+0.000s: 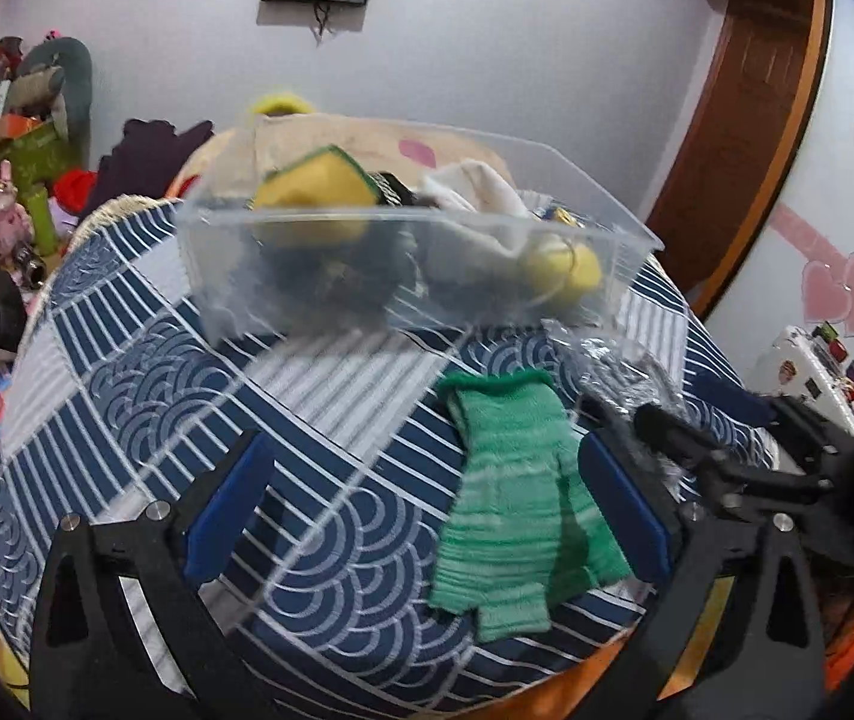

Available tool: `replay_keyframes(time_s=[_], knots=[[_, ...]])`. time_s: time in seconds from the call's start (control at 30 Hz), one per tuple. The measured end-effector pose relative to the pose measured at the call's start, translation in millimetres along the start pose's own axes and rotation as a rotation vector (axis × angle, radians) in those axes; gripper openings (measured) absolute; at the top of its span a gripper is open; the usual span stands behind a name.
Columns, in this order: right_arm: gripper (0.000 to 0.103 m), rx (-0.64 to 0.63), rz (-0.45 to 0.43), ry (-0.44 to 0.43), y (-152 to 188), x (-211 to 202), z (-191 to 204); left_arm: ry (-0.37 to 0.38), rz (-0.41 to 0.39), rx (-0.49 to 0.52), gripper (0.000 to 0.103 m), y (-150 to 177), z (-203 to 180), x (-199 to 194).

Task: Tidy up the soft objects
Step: 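Grasp the clear bag with gray sock using the right tool while the left tool grasps the green glove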

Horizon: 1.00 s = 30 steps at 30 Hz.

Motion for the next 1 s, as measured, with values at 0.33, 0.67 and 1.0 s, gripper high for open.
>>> replay_keyframes(time_s=[0.33,0.67,1.0], knots=[[0.041,0.08,0.018,-0.063,14,5,-6,0.019,0.025,0.011,0.099,19,-15,18],[0.027,0.076,-0.04,-0.059,6,-12,-5,0.102,0.015,0.127,0.033,25,-38,9],[0.027,0.042,-0.104,-0.076,-8,-36,6,0.05,-0.079,0.163,0.016,18,-44,-24]])
Point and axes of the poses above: each gripper's, at about its wrist camera, not at the fingertips, and x roughly the way its jaws point, z to its left, y to its underside, the point moved 4 cm from there along x, roughly the way its jaws point, and after that the axes turned 6 degrees about -y, right-handed, at the moved point
